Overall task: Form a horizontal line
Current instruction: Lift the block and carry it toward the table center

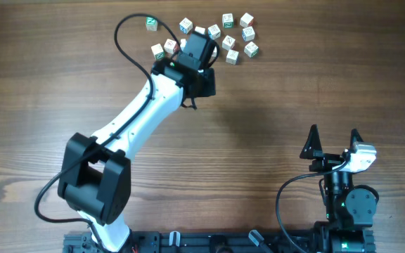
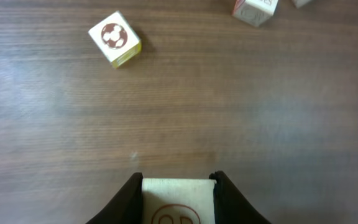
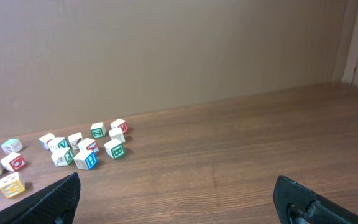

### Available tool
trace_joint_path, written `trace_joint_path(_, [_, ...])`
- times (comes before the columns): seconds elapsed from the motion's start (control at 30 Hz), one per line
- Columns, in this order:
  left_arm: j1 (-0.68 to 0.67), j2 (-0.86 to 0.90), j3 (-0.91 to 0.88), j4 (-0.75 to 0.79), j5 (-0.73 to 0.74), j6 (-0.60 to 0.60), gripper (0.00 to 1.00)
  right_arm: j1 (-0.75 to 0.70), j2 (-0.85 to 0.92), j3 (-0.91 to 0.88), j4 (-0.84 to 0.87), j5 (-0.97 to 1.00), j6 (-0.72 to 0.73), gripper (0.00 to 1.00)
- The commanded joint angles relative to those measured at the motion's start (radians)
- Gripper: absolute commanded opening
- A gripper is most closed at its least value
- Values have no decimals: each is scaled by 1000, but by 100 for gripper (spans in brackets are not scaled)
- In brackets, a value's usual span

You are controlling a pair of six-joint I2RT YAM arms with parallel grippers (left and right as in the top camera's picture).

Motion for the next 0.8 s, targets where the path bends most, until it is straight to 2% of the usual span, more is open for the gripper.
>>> trace_joint_path(0.0, [-6,19,-98,102,-41,-97,25,-3,-8,-1,3,-12,-17,100])
trace_joint_path(0.23, [-7,64,-200,270,-49,-108,25,-3,-8,-1,3,-12,-18,100])
trace_joint_path(0.47, [-16,138,-203,313,-80,-108,24,-3,-8,-1,3,-12,-18,100])
trace_joint_path(0.53, [-27,165,-203,341,-131,-108,24,-3,-8,-1,3,-12,-18,100])
trace_joint_path(0.77, [-46,172,-203,406,-184,-104,25,-3,-8,-1,3,-12,-18,100])
